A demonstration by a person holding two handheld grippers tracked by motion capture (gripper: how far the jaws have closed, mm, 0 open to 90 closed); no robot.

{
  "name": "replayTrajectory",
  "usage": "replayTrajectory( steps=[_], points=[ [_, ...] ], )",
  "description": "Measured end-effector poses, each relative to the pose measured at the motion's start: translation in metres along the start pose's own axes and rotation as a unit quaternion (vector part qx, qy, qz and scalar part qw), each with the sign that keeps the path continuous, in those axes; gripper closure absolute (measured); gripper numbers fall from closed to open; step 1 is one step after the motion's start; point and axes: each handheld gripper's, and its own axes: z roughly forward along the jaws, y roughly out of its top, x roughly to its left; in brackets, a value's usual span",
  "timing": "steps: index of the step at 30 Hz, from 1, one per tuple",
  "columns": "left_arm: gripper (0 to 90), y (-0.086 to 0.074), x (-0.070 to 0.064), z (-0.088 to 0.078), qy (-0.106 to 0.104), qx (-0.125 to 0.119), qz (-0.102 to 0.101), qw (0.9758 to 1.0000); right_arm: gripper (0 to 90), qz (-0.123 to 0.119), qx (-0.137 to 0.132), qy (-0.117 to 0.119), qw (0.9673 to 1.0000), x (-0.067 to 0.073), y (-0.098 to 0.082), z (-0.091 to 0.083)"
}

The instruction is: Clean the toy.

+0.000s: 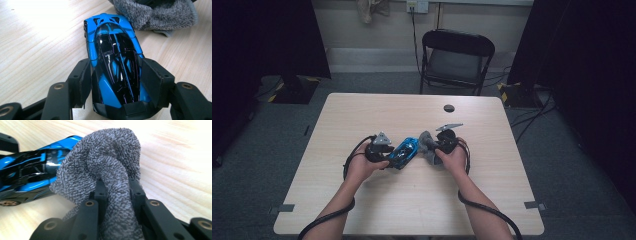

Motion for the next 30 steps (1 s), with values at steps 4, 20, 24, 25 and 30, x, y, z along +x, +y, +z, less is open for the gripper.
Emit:
replayTrajectory(
  steps=[4, 20, 24, 25, 30],
  points=[
    [42.2, 0.001, 0.000, 0.000, 0.002, 0.002, 0.004, 1.0000, 74.2, 0.001, 0.002, -0.017, 0.9999, 0.000, 0.003, 0.001],
    [42.3, -0.001, 0.001, -0.001, 0.005, -0.002, 0.005, 1.0000, 73.8, -0.002, -0.019, -0.015, 0.9997, -0.003, -0.001, -0.003],
    [42.4, -0.002, 0.000, -0.001, 0.006, -0.006, 0.002, 1.0000, 73.8, -0.008, -0.018, -0.003, 0.9998, -0.003, -0.004, -0.010],
    [42.4, -0.002, 0.000, -0.001, 0.003, -0.008, -0.001, 1.0000, 73.8, -0.010, -0.020, 0.001, 0.9998, -0.002, -0.005, -0.012],
    [42.5, 0.001, -0.001, 0.001, 0.007, -0.002, -0.001, 1.0000, 73.6, -0.015, -0.029, 0.024, 0.9992, 0.001, -0.011, -0.025]
  ],
)
